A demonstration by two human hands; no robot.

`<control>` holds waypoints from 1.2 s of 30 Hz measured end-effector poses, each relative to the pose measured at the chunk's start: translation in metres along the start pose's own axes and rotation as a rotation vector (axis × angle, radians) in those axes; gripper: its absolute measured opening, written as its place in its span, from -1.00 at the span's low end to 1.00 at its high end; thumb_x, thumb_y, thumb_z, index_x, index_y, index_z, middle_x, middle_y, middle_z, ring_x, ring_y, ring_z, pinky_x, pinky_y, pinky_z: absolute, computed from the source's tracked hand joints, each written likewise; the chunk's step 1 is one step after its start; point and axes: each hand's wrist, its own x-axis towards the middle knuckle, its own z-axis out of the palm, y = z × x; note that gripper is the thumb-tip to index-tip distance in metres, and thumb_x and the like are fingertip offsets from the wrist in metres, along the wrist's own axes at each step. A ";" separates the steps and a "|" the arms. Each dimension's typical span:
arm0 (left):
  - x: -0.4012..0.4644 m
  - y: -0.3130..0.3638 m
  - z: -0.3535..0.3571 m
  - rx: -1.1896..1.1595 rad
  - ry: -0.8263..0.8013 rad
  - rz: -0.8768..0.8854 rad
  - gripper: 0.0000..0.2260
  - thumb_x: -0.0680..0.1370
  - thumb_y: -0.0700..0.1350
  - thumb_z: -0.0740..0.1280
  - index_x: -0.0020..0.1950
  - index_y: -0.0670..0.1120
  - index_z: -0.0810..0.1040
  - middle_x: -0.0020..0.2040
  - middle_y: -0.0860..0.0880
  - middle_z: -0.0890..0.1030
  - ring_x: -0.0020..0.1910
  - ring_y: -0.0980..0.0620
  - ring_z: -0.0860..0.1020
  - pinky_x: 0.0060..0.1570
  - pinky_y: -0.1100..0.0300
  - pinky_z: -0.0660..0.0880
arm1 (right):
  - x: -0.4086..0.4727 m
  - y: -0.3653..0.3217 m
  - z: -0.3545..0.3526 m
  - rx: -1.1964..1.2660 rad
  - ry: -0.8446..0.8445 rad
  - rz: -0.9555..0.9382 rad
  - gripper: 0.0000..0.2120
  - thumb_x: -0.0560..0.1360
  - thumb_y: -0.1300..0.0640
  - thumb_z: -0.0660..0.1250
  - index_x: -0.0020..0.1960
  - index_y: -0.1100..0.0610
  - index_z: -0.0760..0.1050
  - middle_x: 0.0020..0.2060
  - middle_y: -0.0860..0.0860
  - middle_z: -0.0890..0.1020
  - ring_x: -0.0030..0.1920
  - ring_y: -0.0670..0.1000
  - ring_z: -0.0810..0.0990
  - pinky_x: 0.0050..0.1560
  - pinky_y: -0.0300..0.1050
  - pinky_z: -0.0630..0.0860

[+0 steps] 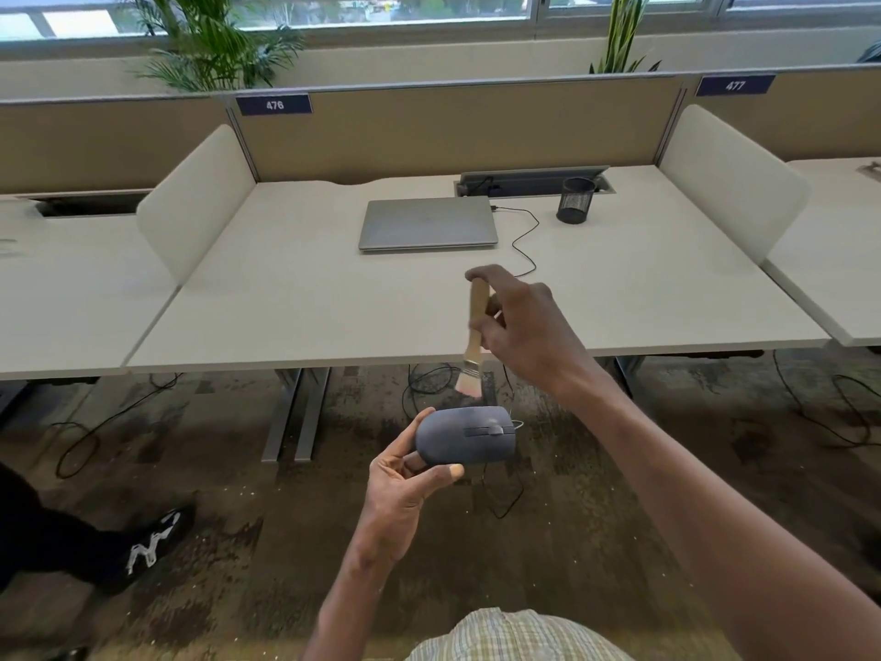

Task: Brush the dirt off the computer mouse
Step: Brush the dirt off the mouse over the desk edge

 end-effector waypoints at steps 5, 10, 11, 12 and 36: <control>-0.001 0.002 0.000 0.015 -0.017 0.013 -0.39 0.29 -0.19 0.65 0.31 0.14 0.68 0.18 -0.13 0.72 0.18 -0.12 0.70 0.01 0.17 0.68 | 0.013 -0.006 0.013 0.370 -0.195 -0.037 -0.61 0.54 0.48 0.25 0.23 0.09 0.46 -0.16 0.15 0.69 -0.17 -0.03 0.72 -0.08 -0.06 0.70; -0.001 0.005 -0.005 -0.002 -0.038 -0.012 -0.36 0.26 -0.21 0.67 0.31 0.12 0.69 0.16 -0.15 0.72 0.13 -0.10 0.71 -0.01 0.16 0.69 | 0.013 0.014 0.013 0.560 -0.350 -0.017 -0.68 0.53 0.57 0.13 0.09 0.21 0.38 -0.20 0.20 0.69 -0.09 0.21 0.69 -0.02 0.10 0.69; -0.001 0.005 -0.005 0.008 -0.051 -0.019 -0.35 0.26 -0.21 0.68 0.32 0.10 0.68 0.20 -0.17 0.71 0.16 -0.13 0.70 0.00 0.14 0.69 | 0.013 0.021 0.010 0.570 -0.381 -0.018 -0.69 0.53 0.58 0.13 0.07 0.22 0.37 -0.22 0.17 0.69 -0.09 0.23 0.69 -0.02 0.09 0.69; -0.002 0.004 -0.005 0.017 -0.064 -0.026 -0.33 0.25 -0.18 0.71 0.34 0.09 0.67 0.23 -0.18 0.69 0.20 -0.15 0.68 0.02 0.13 0.69 | 0.014 0.027 0.006 0.566 -0.400 -0.017 -0.69 0.53 0.58 0.13 0.06 0.21 0.37 -0.22 0.14 0.69 -0.10 0.21 0.70 -0.02 0.07 0.69; 0.004 0.011 -0.003 -0.024 -0.098 -0.041 -0.26 0.17 -0.12 0.77 0.33 0.08 0.68 0.23 -0.16 0.70 0.17 -0.15 0.70 0.01 0.11 0.69 | 0.019 0.089 -0.002 0.695 -0.628 0.041 -0.79 0.59 0.48 0.17 0.01 0.19 0.40 -0.16 0.16 0.69 -0.04 0.21 0.69 0.00 0.05 0.65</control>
